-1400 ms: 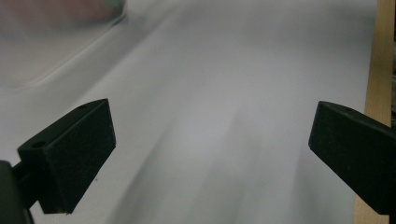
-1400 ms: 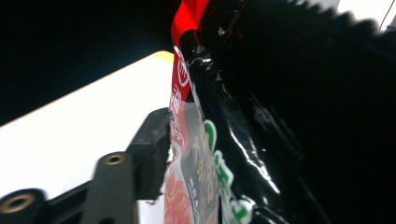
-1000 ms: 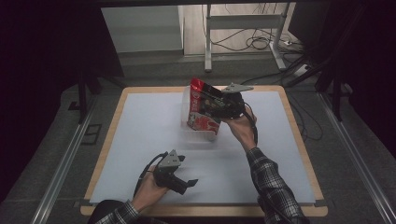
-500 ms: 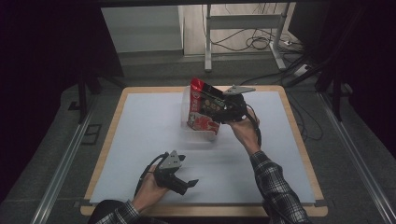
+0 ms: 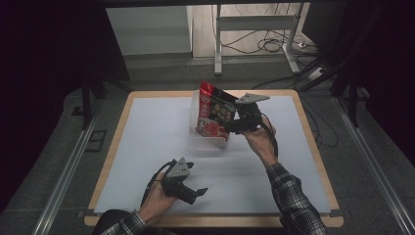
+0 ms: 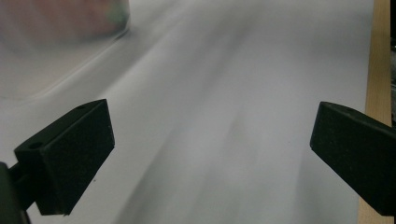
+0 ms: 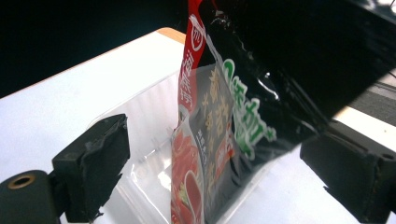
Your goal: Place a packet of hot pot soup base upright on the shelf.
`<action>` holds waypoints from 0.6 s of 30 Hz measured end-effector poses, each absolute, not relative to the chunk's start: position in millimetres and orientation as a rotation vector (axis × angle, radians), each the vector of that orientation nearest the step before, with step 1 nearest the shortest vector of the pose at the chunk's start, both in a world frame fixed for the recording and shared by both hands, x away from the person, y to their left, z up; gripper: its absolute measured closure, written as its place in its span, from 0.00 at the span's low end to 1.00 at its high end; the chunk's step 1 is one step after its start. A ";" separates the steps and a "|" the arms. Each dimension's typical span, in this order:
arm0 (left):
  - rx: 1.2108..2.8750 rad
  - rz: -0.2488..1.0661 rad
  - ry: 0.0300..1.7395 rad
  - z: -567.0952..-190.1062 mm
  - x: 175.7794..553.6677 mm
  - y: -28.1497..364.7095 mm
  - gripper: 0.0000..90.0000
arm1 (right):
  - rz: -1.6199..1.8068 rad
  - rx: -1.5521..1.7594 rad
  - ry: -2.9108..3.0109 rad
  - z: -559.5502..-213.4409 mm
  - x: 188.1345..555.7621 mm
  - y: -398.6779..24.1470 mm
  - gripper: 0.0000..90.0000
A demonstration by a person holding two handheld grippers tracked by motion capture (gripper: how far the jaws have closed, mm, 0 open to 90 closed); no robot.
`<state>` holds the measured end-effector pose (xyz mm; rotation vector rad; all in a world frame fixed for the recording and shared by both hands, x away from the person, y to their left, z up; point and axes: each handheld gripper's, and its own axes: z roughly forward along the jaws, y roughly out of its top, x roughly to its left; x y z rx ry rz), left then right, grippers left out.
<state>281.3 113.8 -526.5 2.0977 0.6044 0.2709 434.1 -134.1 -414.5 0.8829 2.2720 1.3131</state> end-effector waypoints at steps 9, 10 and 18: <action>2.097 0.271 0.611 -525.6 280.8 113.6 0.00 | 1.308 0.882 2.269 -413.6 424.1 -141.9 0.08; 2.098 0.271 0.611 -525.6 280.7 113.6 0.00 | 1.307 0.880 2.268 -414.0 422.0 -143.7 0.08; 2.096 0.268 0.615 -525.7 280.5 112.9 0.00 | 1.296 0.880 2.266 -416.9 415.9 -149.6 0.07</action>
